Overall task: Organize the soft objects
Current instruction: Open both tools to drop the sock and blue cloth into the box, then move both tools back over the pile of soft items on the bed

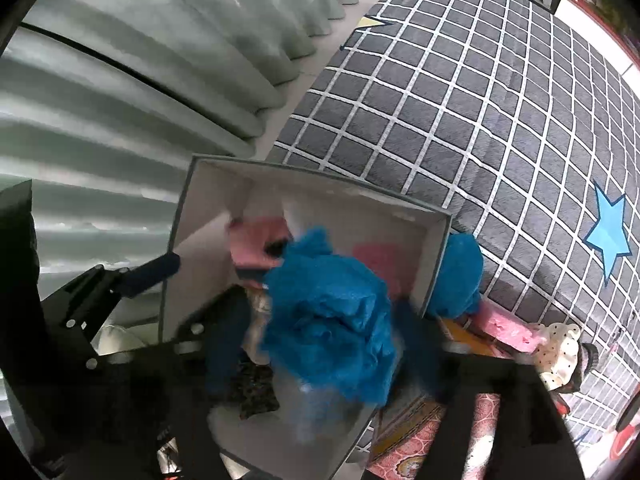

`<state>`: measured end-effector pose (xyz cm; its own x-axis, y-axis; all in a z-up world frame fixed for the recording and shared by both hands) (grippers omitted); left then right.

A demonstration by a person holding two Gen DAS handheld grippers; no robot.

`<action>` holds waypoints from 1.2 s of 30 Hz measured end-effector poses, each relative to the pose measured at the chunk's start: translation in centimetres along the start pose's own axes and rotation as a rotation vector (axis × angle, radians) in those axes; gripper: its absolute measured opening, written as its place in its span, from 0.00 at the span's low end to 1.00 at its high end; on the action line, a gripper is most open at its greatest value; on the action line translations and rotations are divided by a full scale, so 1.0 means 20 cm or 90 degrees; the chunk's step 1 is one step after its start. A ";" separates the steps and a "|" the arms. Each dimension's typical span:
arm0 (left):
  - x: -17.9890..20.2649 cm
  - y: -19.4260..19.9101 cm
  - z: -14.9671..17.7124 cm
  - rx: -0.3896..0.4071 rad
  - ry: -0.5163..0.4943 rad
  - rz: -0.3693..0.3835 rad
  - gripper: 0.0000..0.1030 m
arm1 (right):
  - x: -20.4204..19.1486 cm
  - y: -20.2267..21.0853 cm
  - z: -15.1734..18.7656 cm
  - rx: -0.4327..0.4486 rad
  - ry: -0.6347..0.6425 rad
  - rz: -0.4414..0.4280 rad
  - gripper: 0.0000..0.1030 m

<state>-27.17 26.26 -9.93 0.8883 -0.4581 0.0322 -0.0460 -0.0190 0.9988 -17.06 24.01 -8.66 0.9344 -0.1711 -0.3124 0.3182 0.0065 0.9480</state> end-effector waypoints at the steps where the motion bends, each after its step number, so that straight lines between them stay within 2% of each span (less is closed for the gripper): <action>1: 0.00 0.00 0.00 0.000 0.001 -0.002 0.80 | 0.00 0.01 0.00 0.001 0.001 0.001 0.79; 5: -0.01 0.01 0.03 -0.001 0.012 0.007 0.84 | 0.01 0.04 0.01 0.005 -0.003 -0.001 0.82; 6: -0.01 0.01 0.03 -0.003 0.015 0.006 0.85 | 0.02 0.05 0.02 0.009 -0.007 -0.002 0.96; 7: -0.01 0.02 0.04 -0.003 0.019 0.010 0.85 | 0.02 0.07 0.02 0.017 -0.010 -0.006 1.00; 14: 0.01 0.07 0.04 -0.006 0.032 0.054 0.85 | 0.15 0.30 0.06 0.071 -0.043 -0.012 1.00; 20: 0.14 0.14 0.02 0.004 0.011 0.068 0.85 | 0.54 0.44 0.10 0.095 -0.152 0.016 1.00; 28: 0.36 0.19 -0.03 -0.008 -0.038 0.078 0.85 | 1.04 0.31 0.27 0.049 -0.300 0.040 1.00; 32: 0.46 0.21 -0.07 -0.017 -0.056 0.083 0.85 | 1.18 0.23 0.35 0.026 -0.330 0.052 1.00; 36: 0.57 0.22 -0.11 -0.020 -0.076 0.071 0.85 | 1.25 0.13 0.40 -0.002 -0.319 0.066 1.00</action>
<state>-16.18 22.87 -5.02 0.8181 -0.5576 0.1407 -0.1262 0.0646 0.9899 5.86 11.94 -13.51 0.7698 -0.6207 -0.1485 0.2285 0.0508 0.9722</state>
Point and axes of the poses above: each gripper's, at about its wrist camera, not at the fingertips, and y roughly against the way its jaws point, x to its right, z to its underside, the point moved 5 cm from there along -y, roughly the way its jaws point, and after that the axes turned 6 degrees about -x, right-handed, at the moved point
